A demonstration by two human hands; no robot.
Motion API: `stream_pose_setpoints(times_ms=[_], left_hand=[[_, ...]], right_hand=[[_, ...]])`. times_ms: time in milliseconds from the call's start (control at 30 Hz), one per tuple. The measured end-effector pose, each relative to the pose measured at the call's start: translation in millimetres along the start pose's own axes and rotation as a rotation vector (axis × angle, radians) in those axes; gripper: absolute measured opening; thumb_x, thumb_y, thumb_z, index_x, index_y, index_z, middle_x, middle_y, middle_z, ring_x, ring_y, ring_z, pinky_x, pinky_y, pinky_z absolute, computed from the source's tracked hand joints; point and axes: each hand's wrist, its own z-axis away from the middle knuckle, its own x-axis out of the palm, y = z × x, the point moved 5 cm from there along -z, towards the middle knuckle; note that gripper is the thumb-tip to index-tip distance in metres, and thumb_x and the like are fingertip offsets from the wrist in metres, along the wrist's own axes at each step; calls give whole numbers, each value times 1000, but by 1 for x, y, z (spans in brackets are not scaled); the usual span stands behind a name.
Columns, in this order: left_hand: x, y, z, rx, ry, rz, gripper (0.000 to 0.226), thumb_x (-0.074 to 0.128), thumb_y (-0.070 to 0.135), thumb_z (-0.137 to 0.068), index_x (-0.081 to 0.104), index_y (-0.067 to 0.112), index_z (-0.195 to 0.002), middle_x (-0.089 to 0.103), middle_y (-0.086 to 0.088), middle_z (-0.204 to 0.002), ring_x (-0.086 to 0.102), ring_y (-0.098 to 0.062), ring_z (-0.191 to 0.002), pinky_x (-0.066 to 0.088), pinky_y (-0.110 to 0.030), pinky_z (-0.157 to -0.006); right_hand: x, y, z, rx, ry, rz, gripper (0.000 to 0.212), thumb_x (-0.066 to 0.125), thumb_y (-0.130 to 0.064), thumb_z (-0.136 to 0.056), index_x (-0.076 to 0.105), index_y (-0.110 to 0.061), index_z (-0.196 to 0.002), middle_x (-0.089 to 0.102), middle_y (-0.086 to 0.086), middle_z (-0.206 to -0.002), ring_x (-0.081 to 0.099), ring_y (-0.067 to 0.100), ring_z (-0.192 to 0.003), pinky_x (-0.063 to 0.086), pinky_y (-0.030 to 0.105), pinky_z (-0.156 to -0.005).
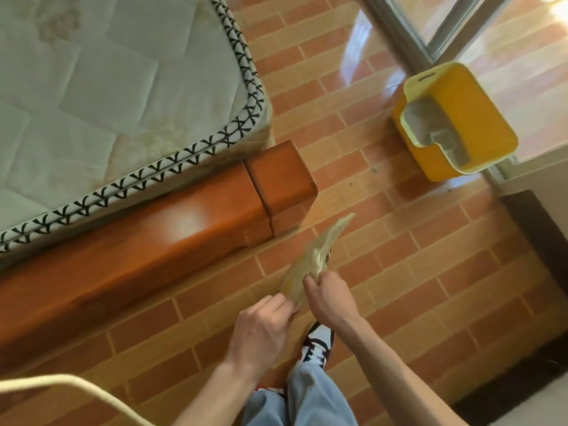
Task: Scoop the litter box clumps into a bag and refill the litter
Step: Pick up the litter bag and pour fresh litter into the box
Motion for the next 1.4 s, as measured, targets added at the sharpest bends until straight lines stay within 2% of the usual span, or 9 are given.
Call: stream_pose_setpoints(times_ms=[100,300,433,567,633,700,867,1100,1400], left_hand=[[13,23,-28,19,-59,23,12,74,11,-89,71,20,-96,64,9,-80,64,-12,-67,56,-31,-52],[31,72,-92,100,-124,25,27,83,15,-81,66,23,-99,67,11,-84,67,-9,-63,53,-18,-54],[43,91,-136,140,-127,-55,18,74,26,-89,63,26,-103,69,12,-83,69,-9,-65,54,-22,-51],[54,108,-188,187,-118,-104,13,49,36,-100,59,29,-102,68,11,-85,68,-12,-68,54,-31,-50],[57,120,-215,230,-109,-114,4,61,30,-98,57,28,-99,67,10,-81,66,-13,-62,49,-23,-48],[62,129,-238,231,-119,-102,14,68,26,-96,54,29,-95,65,10,-76,61,-11,-56,37,-17,-48],[81,137,-293,235,-154,-103,15,67,28,-98,53,27,-91,61,13,-74,57,-7,-52,19,-9,-48],[132,130,-353,257,-256,-106,17,39,37,-106,45,26,-94,56,9,-81,61,-13,-61,47,-29,-46],[185,116,-398,171,-272,-125,45,14,38,-103,55,20,-103,62,4,-91,62,-17,-69,56,-35,-54]], right_hand=[[-38,22,5,2,94,-86,41,44,-27,-103,37,-17,-64,45,-2,-58,38,15,-49,29,28,-47],[-102,52,-8,-5,218,-232,42,40,-32,-107,45,-18,-67,52,-3,-61,42,12,-50,30,24,-47],[-145,62,-31,0,293,-287,44,42,-31,-106,46,-17,-64,51,-3,-58,42,11,-47,28,21,-43],[-194,68,-59,1,362,-283,46,43,-29,-106,48,-15,-62,53,-1,-57,44,12,-47,32,21,-42],[-217,71,-74,22,391,-299,44,43,-31,-106,51,-14,-66,56,-1,-60,46,13,-48,31,20,-43],[-235,76,-87,46,408,-332,44,42,-32,-105,52,-13,-67,55,0,-61,45,15,-50,34,27,-46],[-276,86,-125,111,441,-341,44,42,-31,-104,52,-12,-65,54,1,-59,45,16,-50,34,30,-48],[-301,121,-185,240,485,-312,49,39,-37,-103,61,-10,-68,66,5,-67,60,24,-63,48,39,-63],[-320,131,-255,231,441,-172,47,36,-40,-105,57,-14,-72,63,4,-70,59,22,-64,39,34,-58]])
